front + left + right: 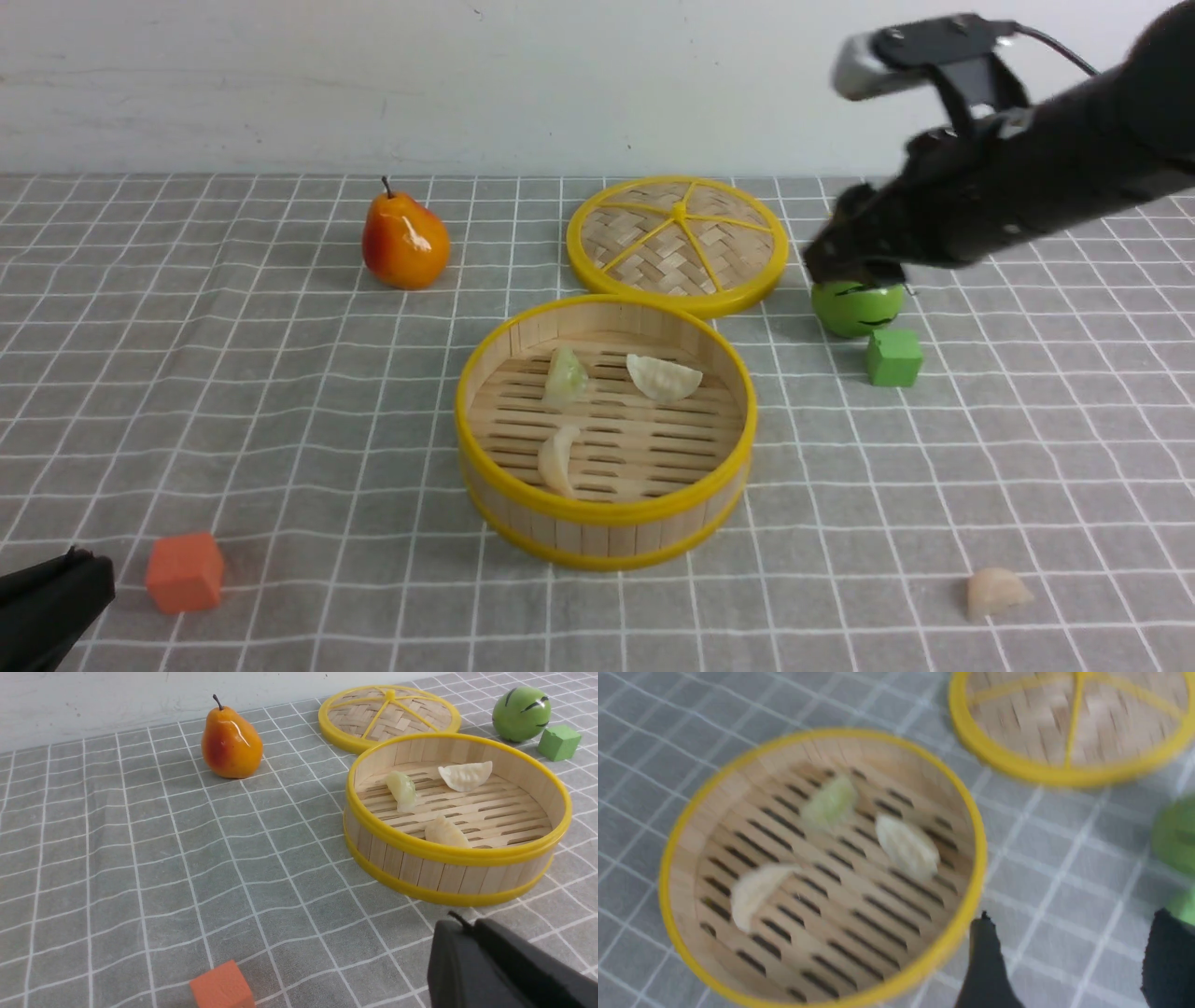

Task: Put the dumplings into the steamer on the table with the grey tablecloth.
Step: 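Reach for and grasp a dumpling lying on the table beside the steamer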

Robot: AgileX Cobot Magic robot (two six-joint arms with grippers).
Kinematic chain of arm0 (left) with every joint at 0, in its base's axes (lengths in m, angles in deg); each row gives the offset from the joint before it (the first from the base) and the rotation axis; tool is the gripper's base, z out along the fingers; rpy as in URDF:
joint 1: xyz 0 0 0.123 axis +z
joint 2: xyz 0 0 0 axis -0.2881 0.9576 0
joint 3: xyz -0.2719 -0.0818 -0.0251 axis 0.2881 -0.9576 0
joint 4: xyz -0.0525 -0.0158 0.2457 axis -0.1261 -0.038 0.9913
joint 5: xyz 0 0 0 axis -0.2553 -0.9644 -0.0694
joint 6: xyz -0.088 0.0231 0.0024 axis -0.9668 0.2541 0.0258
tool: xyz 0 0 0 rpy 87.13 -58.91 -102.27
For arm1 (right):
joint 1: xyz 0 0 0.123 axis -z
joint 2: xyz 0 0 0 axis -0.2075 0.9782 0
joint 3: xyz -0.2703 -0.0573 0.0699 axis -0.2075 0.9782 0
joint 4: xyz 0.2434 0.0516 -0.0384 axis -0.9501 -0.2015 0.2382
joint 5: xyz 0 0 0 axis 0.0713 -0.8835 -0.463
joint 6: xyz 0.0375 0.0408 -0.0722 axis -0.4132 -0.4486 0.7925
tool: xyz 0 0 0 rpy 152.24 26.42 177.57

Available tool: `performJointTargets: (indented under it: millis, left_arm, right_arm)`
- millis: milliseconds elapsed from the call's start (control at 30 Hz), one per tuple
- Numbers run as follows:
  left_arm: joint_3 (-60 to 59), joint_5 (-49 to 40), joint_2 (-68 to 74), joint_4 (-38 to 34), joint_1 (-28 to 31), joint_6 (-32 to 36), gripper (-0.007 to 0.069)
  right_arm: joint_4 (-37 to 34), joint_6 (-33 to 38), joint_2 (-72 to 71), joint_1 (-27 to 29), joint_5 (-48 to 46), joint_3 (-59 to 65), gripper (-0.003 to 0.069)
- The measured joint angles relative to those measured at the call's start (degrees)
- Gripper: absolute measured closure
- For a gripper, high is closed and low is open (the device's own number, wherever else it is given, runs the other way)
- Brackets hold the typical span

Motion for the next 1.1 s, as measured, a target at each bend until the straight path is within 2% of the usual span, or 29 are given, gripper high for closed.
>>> performJointTargets:
  millis: [100,167,200,267,533,667,900,1100]
  left_arm:
    - [0.0,0.0,0.0,-0.1,0.0,0.0,0.0587]
    - [0.0,0.0,0.0,-0.2,0.0,0.0,0.0587]
    - [0.0,0.0,0.0,-0.2,0.0,0.0,0.0587]
    - [0.0,0.0,0.0,-0.2,0.0,0.0,0.0586]
    - [0.0,-0.6,0.0,-0.7,0.0,-0.1,0.0586]
    - [0.0,-0.8,0.0,-0.7,0.0,-0.1,0.0582]
    - [0.0,-0.9,0.0,-0.8,0.0,-0.1,0.0571]
    - [0.0,-1.7,0.0,-1.2,0.0,-0.1,0.0565]
  right_arm:
    - [6.3,-8.5,0.5,5.1,-8.6,5.3,0.0256]
    - [11.2,-11.9,0.6,5.8,-8.7,10.8,0.0260]
    - [11.2,-12.2,0.6,5.8,-8.7,11.3,0.0260]
    - [13.9,-15.0,0.6,5.7,-4.8,17.4,0.0259]
    - [13.6,-25.6,0.6,5.7,7.0,25.6,0.0247]
    - [13.6,-28.4,0.6,5.5,9.7,27.5,0.0246]
    - [13.6,-28.7,0.9,2.3,11.2,27.8,0.0242]
    - [14.2,-29.1,1.5,1.6,11.7,27.8,0.0207]
